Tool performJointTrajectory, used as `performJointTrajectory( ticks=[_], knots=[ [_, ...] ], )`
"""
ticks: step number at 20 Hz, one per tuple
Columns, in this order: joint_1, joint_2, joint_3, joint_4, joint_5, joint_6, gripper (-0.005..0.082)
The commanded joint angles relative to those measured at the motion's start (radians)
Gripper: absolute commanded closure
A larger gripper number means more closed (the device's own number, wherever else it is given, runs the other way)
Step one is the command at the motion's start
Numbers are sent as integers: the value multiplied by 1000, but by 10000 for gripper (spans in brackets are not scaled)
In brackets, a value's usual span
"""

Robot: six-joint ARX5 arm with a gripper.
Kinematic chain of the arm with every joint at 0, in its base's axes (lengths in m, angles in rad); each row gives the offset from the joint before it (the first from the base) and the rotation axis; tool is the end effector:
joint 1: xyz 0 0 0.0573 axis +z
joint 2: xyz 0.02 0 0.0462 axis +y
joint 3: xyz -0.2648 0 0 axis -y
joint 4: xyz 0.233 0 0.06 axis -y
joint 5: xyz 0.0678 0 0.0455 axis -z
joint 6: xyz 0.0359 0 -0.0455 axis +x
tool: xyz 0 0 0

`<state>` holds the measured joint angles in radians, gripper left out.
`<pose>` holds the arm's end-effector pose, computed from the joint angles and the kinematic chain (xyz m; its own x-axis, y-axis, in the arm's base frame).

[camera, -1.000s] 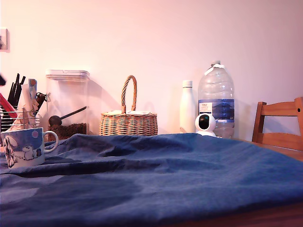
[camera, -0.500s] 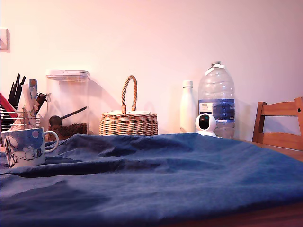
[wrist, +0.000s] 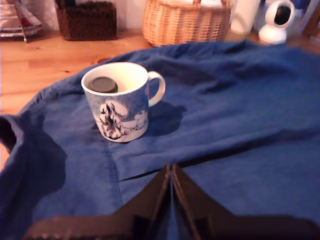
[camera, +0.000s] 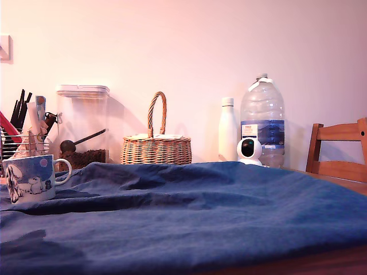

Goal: Pick up the coffee capsules on the table and drop them inside the coffee cup

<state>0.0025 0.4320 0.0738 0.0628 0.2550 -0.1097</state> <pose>0.1169 -0.0088 0.1590 0.9264 -0.2499 -0.2817 0.2056 0.9624 -0.1777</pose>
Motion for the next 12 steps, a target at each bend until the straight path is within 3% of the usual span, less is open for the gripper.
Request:
performJointTrajectory(
  ticks=[1, 12],
  knots=[
    [-3, -45, -18, -40, -2, -9, 790],
    [-3, -385, -18, -326, -16, -22, 790]
  ],
)
